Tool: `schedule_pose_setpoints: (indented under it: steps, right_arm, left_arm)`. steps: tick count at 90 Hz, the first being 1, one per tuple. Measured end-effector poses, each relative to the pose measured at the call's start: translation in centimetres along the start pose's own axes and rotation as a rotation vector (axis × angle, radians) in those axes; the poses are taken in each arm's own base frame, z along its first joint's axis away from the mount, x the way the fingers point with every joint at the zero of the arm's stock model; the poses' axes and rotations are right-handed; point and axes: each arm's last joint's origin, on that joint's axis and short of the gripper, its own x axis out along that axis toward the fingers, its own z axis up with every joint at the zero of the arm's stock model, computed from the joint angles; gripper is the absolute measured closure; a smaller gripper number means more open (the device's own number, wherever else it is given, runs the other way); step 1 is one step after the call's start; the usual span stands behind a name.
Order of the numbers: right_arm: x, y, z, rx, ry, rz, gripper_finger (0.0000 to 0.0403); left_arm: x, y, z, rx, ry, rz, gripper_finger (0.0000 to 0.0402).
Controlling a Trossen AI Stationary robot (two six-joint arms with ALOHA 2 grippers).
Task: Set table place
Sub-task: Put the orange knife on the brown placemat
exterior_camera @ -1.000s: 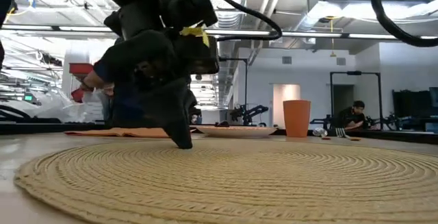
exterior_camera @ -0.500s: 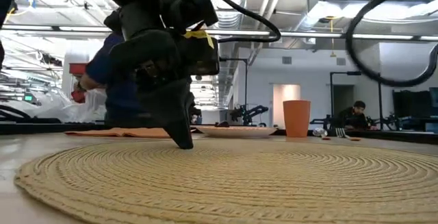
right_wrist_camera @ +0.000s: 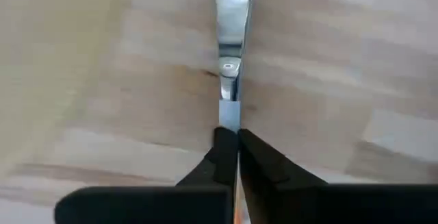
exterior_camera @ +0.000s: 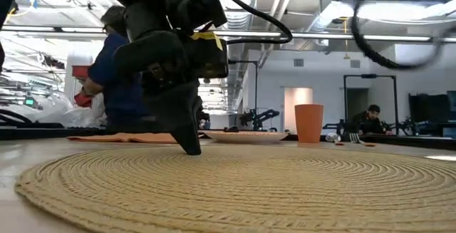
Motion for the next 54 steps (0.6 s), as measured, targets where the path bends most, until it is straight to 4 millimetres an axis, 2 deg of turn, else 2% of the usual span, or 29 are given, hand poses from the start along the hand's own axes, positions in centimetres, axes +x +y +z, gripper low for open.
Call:
schedule_pose_setpoints:
  steps: [19,31,41,54]
  right_arm:
    - [-3.1,2.5,0.8,-0.041,-0.042,0.119,0.0401]
    - [-3.8,3.6,2.4,-0.084,-0.094,0.129,0.0402]
    - [-3.8,3.0,2.5,-0.064,-0.114,0.077,0.0402]
    - [-3.6,0.8,0.5,0.059,-0.108,-0.040,0.0402]
  left_arm:
    - [0.0,-0.1,0.4,0.000,-0.048,-0.008,0.0402]
    - [0.0,-0.1,0.6,-0.005,-0.064,-0.003,0.0402]
    - [0.0,-0.1,0.5,-0.009,-0.059,0.002,0.0402]
    - [0.0,-0.1,0.5,-0.010,-0.057,0.006,0.0402]
